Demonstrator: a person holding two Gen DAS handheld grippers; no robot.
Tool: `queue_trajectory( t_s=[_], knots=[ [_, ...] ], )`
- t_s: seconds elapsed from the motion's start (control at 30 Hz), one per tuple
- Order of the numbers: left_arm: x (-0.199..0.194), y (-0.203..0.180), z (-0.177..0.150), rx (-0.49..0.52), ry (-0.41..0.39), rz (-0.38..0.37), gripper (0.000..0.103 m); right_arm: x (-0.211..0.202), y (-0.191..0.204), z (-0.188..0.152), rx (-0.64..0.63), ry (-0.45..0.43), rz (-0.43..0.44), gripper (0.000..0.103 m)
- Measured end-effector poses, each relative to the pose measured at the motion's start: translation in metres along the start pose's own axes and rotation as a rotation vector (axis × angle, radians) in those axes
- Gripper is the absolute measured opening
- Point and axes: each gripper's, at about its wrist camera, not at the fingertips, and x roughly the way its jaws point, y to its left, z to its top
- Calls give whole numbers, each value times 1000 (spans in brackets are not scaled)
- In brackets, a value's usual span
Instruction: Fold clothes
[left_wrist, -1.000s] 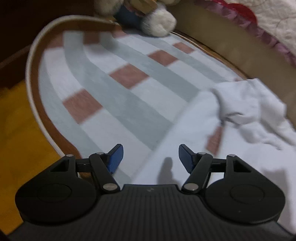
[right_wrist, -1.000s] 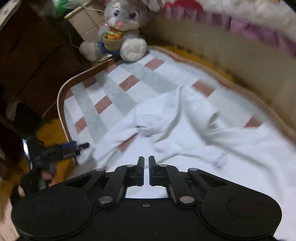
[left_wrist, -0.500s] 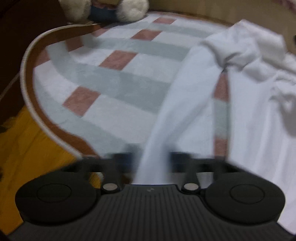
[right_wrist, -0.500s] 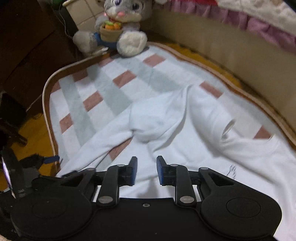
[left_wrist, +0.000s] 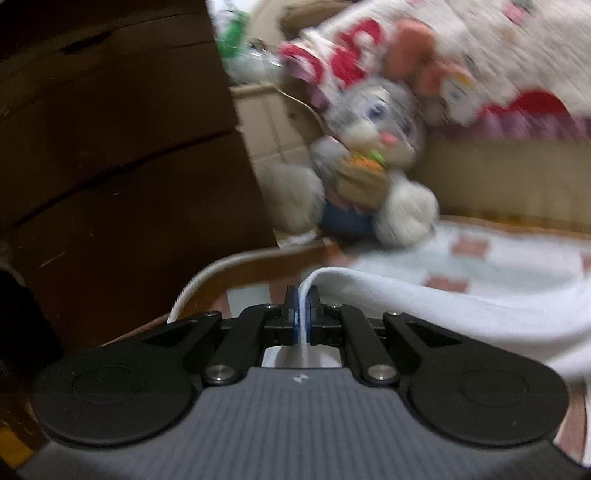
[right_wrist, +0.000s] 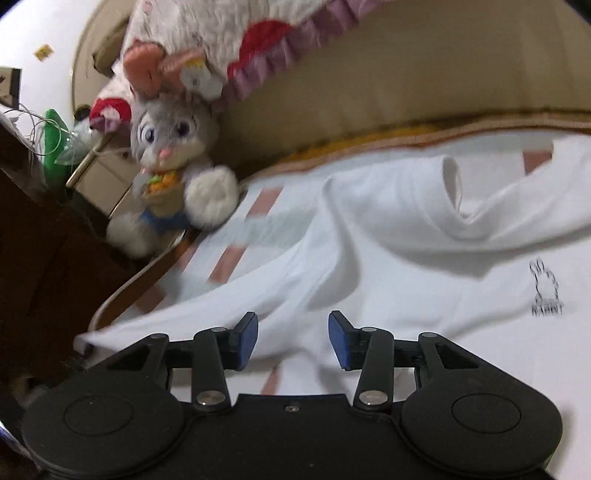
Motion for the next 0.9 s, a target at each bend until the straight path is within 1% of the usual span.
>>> queue_trajectory(
  t_s=[0.03,0.07,0.1,0.13,0.17,0.2,0.3,0.33,0.4,0.47,0.5,0.6,0.63,0.7,0.73,0.8,0.83,0.9],
  knots=[
    [7,1,2,-20,-14,9,3,10,0,6,-32,13,-34,49],
    [14,4,2,-48,-19,11,3,15,2,12,-88,3,-47,49],
    [20,11,-2,-101,0,-3,3,17,3,16,-156,-30,-69,49],
    [25,17,-7,-153,19,-18,3,19,1,19,-203,-52,-108,51],
    [30,24,-11,-203,38,-32,3,23,-4,22,-209,-46,-132,51],
    [32,29,-15,-231,50,-43,3,26,-9,26,-211,-37,-153,51],
    [36,27,-23,-204,44,-55,3,38,-24,43,-229,-40,-202,51],
    [36,24,-24,-183,39,-52,3,40,-32,49,-211,-44,-210,50],
    [37,23,-27,-177,45,-54,3,42,-43,60,-191,-59,-234,50],
    [39,22,-30,-171,52,-57,3,46,-45,68,-271,-93,-329,51],
    [39,21,-31,-168,55,-58,3,49,-46,72,-303,-94,-351,51],
    [42,19,-35,-158,65,-60,3,54,-59,89,-305,-38,-288,51],
    [42,18,-37,-150,65,-59,3,52,-60,93,-323,-41,-274,52],
    [42,17,-39,-134,66,-55,3,46,-62,101,-335,-69,-269,61],
    [43,16,-40,-126,67,-53,3,47,-66,107,-304,-53,-245,67],
    [43,15,-41,-115,70,-53,3,51,-74,120,-230,-15,-191,69],
    [43,15,-41,-113,66,-54,3,54,-77,125,-214,10,-159,69],
    [43,15,-41,-103,55,-43,3,61,-81,128,-182,41,-138,70]
  ],
)
